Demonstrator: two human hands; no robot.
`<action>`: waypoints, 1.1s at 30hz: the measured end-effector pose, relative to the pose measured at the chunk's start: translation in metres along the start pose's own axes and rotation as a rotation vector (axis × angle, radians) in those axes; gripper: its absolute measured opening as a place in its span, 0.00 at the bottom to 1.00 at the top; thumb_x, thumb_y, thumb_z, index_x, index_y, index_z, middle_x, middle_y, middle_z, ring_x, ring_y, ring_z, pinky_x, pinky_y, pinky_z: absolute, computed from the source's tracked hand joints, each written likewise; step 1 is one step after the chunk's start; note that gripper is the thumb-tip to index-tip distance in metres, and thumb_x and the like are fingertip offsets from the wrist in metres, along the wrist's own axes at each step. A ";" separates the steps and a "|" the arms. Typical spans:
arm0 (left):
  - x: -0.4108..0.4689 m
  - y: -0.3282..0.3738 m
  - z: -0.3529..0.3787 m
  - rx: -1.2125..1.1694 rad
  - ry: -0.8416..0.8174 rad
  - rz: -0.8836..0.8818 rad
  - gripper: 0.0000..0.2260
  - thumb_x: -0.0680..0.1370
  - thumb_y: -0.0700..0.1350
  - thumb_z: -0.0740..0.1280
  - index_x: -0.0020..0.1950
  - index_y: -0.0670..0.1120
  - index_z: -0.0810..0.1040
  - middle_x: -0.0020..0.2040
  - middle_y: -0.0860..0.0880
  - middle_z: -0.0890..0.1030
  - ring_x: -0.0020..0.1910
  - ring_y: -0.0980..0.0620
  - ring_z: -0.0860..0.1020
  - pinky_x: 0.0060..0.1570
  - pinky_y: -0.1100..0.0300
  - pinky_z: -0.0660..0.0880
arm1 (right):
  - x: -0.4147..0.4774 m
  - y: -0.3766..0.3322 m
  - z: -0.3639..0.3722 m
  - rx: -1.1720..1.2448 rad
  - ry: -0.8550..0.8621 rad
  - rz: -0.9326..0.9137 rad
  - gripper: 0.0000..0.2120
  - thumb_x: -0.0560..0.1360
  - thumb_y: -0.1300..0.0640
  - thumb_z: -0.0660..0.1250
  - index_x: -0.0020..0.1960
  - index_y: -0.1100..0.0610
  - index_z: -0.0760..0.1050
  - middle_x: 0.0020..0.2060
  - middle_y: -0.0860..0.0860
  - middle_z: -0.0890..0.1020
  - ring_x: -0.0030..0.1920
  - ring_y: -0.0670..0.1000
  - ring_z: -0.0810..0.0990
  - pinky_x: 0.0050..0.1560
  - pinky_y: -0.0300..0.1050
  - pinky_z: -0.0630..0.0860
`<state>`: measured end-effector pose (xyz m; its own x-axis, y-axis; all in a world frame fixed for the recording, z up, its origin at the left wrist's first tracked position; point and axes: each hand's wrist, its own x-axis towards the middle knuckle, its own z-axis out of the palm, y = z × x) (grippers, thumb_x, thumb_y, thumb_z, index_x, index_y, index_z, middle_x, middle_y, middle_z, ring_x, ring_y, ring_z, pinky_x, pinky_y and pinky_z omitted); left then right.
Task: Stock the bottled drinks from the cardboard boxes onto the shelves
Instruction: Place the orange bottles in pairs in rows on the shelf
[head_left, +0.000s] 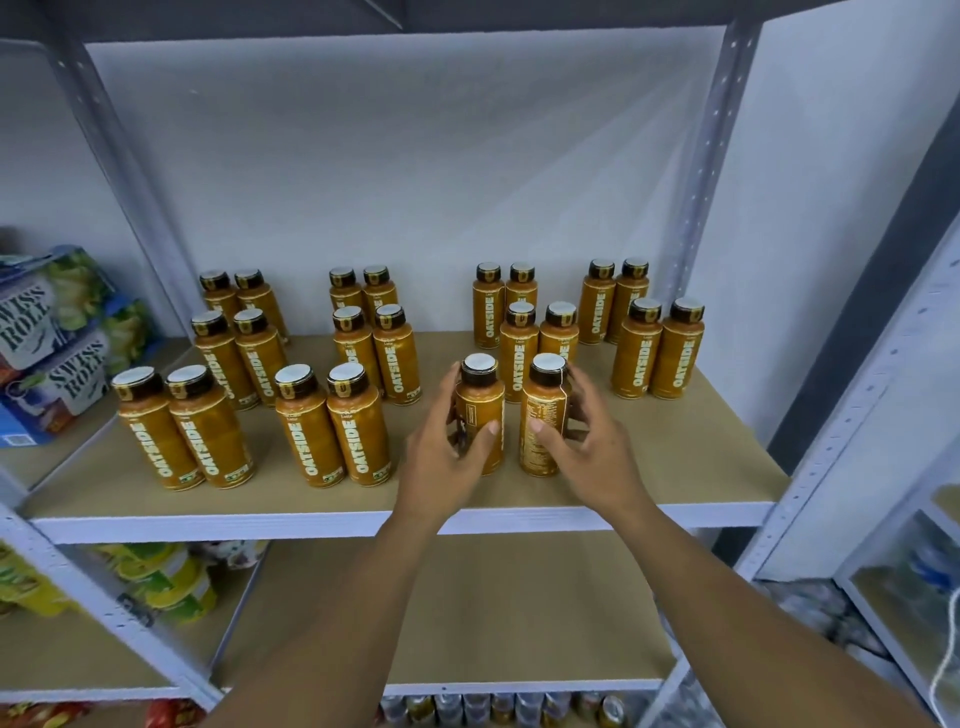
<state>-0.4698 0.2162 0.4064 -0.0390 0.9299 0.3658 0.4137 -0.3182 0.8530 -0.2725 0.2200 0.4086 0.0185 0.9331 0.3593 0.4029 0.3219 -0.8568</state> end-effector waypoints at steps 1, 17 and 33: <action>0.001 0.001 0.003 -0.002 -0.007 -0.002 0.36 0.79 0.51 0.73 0.80 0.67 0.55 0.78 0.60 0.68 0.74 0.55 0.70 0.69 0.52 0.75 | 0.001 0.001 0.000 0.006 0.002 -0.006 0.37 0.77 0.45 0.73 0.79 0.36 0.56 0.74 0.40 0.71 0.68 0.43 0.74 0.64 0.47 0.77; 0.004 -0.005 0.017 -0.027 -0.037 -0.063 0.44 0.74 0.52 0.78 0.78 0.68 0.53 0.77 0.54 0.69 0.72 0.53 0.72 0.66 0.52 0.77 | -0.003 0.012 0.005 0.024 0.008 0.027 0.34 0.80 0.49 0.69 0.75 0.30 0.53 0.68 0.32 0.70 0.63 0.29 0.72 0.61 0.28 0.71; 0.006 -0.017 0.017 -0.054 -0.070 -0.117 0.49 0.74 0.47 0.78 0.80 0.68 0.45 0.76 0.53 0.72 0.71 0.53 0.73 0.68 0.51 0.75 | -0.005 0.021 0.009 -0.046 0.065 0.028 0.37 0.78 0.47 0.71 0.77 0.34 0.51 0.68 0.35 0.68 0.69 0.39 0.69 0.65 0.34 0.70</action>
<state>-0.4618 0.2301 0.3882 -0.0201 0.9713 0.2370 0.3608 -0.2140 0.9078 -0.2726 0.2237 0.3851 0.0893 0.9285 0.3605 0.4426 0.2872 -0.8495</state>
